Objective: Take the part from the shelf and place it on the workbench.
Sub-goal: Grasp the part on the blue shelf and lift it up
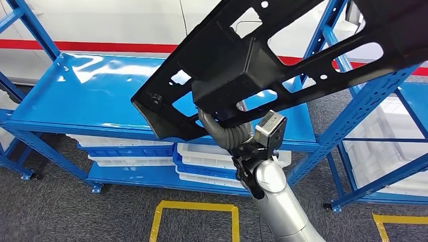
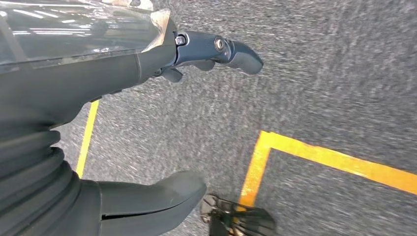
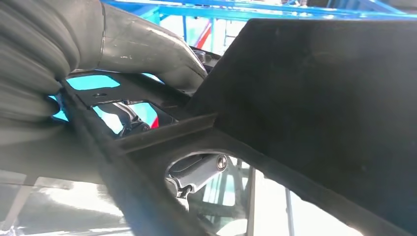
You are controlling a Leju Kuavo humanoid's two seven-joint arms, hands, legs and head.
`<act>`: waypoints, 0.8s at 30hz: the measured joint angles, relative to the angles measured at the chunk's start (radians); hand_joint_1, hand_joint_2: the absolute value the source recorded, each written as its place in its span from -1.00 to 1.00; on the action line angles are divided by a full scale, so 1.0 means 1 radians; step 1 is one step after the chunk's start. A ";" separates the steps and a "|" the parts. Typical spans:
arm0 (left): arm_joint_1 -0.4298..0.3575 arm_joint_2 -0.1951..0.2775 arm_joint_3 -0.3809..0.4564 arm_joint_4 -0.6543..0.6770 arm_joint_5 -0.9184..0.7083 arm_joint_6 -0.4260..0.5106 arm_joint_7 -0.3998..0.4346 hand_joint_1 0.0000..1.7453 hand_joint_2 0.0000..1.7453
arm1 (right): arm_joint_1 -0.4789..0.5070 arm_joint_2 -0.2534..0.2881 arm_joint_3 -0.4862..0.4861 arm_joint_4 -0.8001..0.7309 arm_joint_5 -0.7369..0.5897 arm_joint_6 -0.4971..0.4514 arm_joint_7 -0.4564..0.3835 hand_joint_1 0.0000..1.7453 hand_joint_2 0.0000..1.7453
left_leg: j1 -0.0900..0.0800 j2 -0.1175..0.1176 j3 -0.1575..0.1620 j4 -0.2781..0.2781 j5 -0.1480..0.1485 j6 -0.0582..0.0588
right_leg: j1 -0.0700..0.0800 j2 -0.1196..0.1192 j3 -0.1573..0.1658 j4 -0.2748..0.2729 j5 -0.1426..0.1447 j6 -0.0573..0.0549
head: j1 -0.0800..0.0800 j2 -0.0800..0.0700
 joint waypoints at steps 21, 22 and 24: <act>-0.009 -0.006 0.001 0.000 -0.002 -0.014 0.003 -1.00 1.00 | -0.025 0.008 0.009 0.002 -0.011 0.004 -0.006 1.00 1.00 | 0.056 -0.017 0.080 0.041 -0.076 -0.111 | -0.003 -0.007 0.119 -0.294 0.147 -0.004 | -0.002 0.000; -0.010 -0.006 0.001 0.000 -0.002 -0.018 0.001 -1.00 1.00 | -0.026 0.008 0.009 0.002 -0.011 0.005 -0.007 1.00 1.00 | 0.051 -0.020 0.084 0.025 -0.084 -0.103 | -0.003 -0.007 0.113 -0.293 0.155 0.006 | -0.002 0.000; -0.009 -0.005 0.001 0.000 -0.002 -0.028 -0.003 -1.00 1.00 | -0.023 0.005 0.010 0.002 -0.011 0.007 -0.012 1.00 1.00 | 0.044 -0.016 0.064 0.021 -0.069 -0.073 | -0.005 -0.006 0.101 -0.294 0.167 0.025 | 0.000 0.000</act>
